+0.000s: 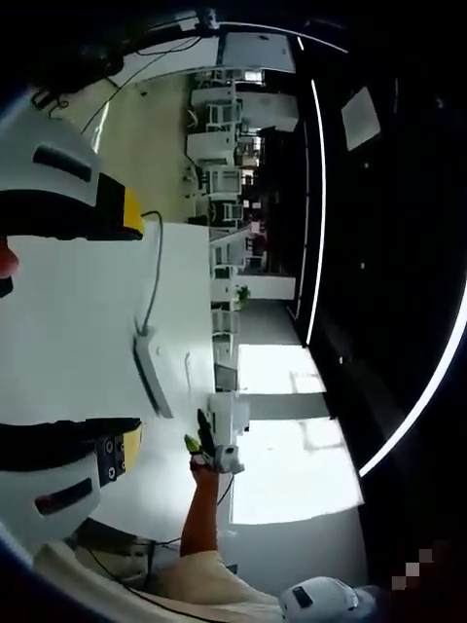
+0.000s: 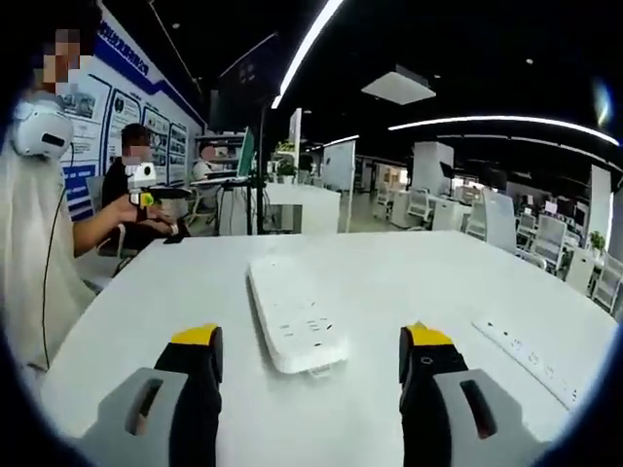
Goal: Pick up the power strip scattered on the table, fix it on the side mounting bracket of the table, and press the switch
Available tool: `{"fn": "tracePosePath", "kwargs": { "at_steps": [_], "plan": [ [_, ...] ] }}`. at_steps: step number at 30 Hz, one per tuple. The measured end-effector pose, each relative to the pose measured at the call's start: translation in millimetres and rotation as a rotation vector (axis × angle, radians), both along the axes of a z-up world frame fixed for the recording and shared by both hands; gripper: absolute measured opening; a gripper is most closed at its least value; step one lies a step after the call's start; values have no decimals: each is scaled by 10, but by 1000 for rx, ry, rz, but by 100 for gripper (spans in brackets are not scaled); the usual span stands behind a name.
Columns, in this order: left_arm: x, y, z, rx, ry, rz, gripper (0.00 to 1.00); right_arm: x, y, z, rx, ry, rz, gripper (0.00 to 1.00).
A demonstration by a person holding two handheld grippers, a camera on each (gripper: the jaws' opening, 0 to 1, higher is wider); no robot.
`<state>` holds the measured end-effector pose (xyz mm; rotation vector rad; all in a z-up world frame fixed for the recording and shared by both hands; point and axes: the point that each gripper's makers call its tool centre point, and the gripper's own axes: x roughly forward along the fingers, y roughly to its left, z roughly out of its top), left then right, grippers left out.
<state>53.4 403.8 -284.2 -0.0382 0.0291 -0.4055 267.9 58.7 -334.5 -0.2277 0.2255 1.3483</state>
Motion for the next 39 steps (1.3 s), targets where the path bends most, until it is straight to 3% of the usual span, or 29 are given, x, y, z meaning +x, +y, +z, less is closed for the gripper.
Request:
{"fn": "tracePosePath", "kwargs": {
  "at_steps": [6, 24, 39],
  "plan": [
    [-18, -21, 12, 11, 0, -6, 78, 47, 60, -14, 24, -9, 15, 70],
    [-46, 36, -32, 0, 3, 2, 78, 123, 259, -134, -1, 11, 47, 70],
    [-77, 103, -63, -11, 4, 17, 78, 75, 428, -343, -67, 35, 98, 70]
  ]
}}
